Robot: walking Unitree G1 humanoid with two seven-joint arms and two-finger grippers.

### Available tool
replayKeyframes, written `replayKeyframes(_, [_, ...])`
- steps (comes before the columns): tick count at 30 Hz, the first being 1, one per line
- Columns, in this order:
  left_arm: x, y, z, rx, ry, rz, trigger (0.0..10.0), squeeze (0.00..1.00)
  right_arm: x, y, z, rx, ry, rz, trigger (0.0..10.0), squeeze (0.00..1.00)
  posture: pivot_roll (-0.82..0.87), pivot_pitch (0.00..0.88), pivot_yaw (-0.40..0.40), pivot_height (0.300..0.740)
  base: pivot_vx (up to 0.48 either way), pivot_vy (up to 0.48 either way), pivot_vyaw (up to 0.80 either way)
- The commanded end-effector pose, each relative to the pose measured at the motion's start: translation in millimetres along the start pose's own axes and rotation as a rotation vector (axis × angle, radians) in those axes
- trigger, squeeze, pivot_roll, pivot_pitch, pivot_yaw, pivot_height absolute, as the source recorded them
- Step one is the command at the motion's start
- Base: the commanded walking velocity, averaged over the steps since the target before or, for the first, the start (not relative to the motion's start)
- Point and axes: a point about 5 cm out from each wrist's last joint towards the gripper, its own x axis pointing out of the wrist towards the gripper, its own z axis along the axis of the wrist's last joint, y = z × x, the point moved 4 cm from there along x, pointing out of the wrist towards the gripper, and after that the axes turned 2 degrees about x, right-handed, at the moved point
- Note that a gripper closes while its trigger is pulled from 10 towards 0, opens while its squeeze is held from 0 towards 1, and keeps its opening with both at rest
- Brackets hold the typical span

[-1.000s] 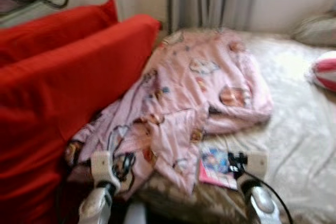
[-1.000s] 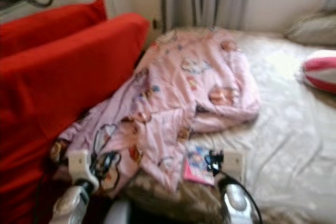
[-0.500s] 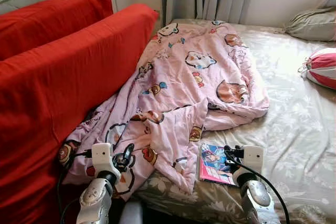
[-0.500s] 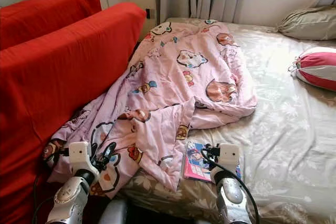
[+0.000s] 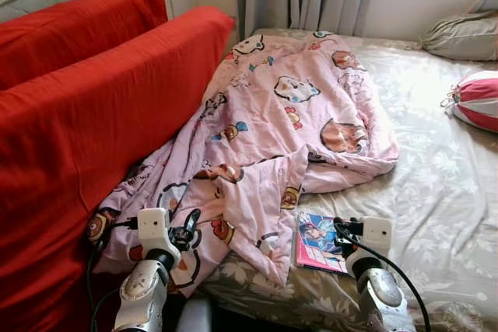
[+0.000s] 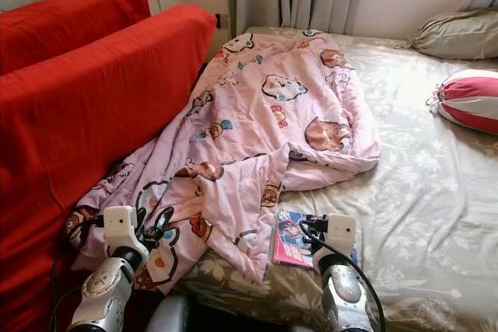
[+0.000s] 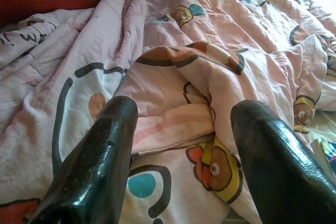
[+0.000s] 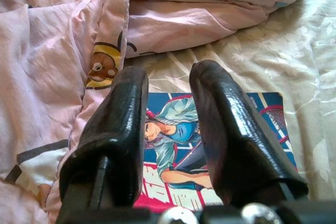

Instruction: Clean up the room

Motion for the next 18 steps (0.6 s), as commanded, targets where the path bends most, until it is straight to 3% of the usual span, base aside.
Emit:
replayKeyframes(1, [-0.4,-1.4,-4.5,-0.008,0.018,-0.002,10.0,0.00,0.3,-1.7,-0.5,0.001,0.003,-0.013,10.0,0.00,0.03,0.032,-0.015,0.640,0.326,0.000,0.00])
replayKeyframes(14, [-3.6,-2.5,-4.2,-0.010,0.004,-0.010,10.0,0.00,-1.1,-10.4,-0.7,0.001,0.001,-0.052,10.0,0.00,0.04,0.008,-0.019,0.640,0.341,0.000,0.00])
replayKeyframes(18, [-5.7,-3.2,-5.6,-0.008,0.005,-0.016,10.0,0.00,-2.1,-15.1,-0.8,-0.005,-0.005,-0.086,10.0,0.00,0.04,0.002,-0.018,0.640,0.000,0.000,0.00])
